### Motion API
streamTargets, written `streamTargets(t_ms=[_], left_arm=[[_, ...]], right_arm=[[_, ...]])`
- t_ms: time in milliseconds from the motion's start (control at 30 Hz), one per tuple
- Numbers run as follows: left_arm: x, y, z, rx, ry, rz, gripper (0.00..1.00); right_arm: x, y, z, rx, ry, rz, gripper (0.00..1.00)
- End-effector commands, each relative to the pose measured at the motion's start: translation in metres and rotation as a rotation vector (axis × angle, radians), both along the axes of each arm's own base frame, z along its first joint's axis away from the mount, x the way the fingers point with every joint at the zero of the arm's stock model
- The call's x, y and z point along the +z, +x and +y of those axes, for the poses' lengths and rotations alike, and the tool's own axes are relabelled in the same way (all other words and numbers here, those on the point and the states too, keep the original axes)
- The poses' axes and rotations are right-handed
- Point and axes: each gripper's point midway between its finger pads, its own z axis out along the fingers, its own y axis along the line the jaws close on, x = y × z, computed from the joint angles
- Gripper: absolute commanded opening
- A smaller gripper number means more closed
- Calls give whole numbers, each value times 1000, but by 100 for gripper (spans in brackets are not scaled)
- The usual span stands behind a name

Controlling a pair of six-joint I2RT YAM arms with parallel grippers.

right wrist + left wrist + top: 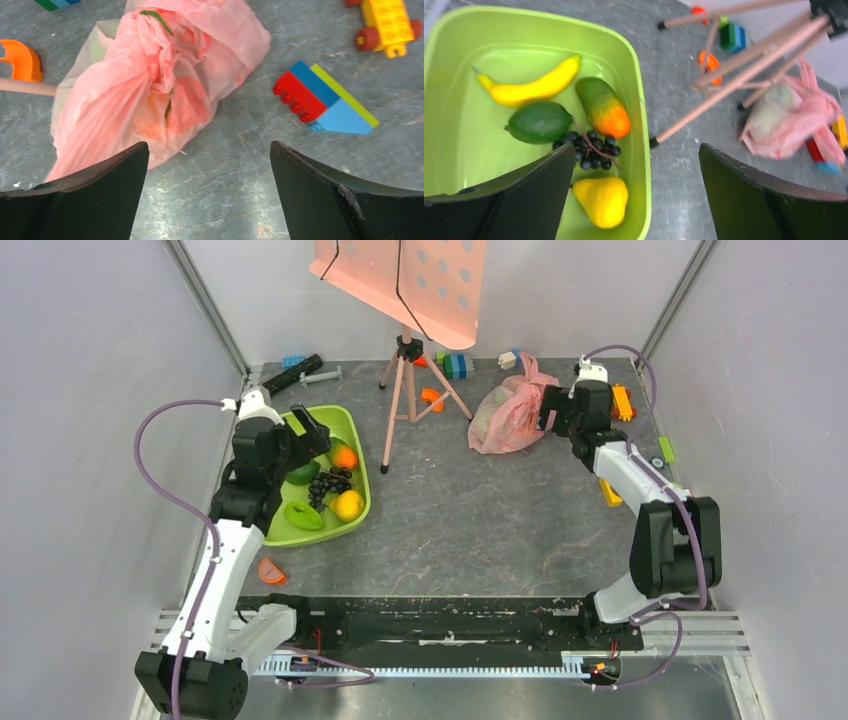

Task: Take the fake fruits out of the plastic bag
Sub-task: Move the plastic bag to the center of the board.

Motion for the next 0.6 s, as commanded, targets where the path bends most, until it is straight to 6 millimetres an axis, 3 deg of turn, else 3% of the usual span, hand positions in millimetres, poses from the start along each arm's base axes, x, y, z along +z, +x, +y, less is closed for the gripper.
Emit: streamTargets(t_ms=[0, 167, 433, 567], left_arm=[[-1, -30, -35, -259, 9, 48, 100], [-12, -50, -28, -270, 74, 37, 100], [-13, -86, -17, -241, 106, -59, 100], [-9, -92, -13, -233, 126, -85, 100]], right_arm=[[11, 25, 27, 75, 124, 33, 94], [13, 57, 44, 102, 206, 43, 90], [9, 88, 58, 133, 285, 46, 84], [-1, 101, 63, 146, 297, 64, 79]])
